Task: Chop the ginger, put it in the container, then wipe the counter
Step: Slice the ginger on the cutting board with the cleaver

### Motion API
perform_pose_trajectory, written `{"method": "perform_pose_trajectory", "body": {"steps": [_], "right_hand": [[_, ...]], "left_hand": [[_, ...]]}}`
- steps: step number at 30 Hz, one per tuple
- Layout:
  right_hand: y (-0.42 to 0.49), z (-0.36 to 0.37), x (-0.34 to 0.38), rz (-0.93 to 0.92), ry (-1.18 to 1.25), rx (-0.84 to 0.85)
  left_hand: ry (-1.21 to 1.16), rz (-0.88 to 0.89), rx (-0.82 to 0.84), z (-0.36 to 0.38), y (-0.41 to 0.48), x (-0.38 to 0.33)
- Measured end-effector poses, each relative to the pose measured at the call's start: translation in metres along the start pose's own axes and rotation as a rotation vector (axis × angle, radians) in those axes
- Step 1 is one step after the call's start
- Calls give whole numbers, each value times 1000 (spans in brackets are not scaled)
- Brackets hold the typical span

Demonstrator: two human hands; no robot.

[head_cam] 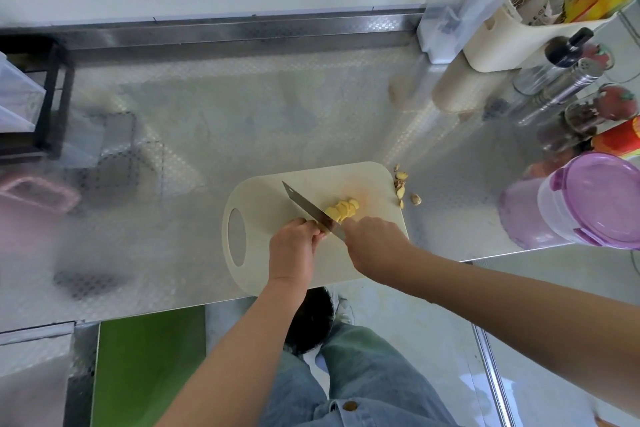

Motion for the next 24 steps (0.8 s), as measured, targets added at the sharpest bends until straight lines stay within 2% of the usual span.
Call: {"method": "perform_pose_trajectory", "body": {"steps": [11, 18, 24], "right_hand": [[33, 5, 14, 7, 111, -61], [-5, 26, -13, -6, 13, -15], [21, 25, 1, -23, 51, -51]], "left_hand": [[-37, 2, -5, -4, 1, -3], [-37, 20, 0, 1, 1, 2], [-17, 42, -2, 2, 1, 0]]}}
Point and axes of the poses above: each hand's wrist, its own y-axis towards the middle knuckle, its own z-axis out of the palm, x = y × z, the point moved 4 cm from there along y, towards the middle knuckle
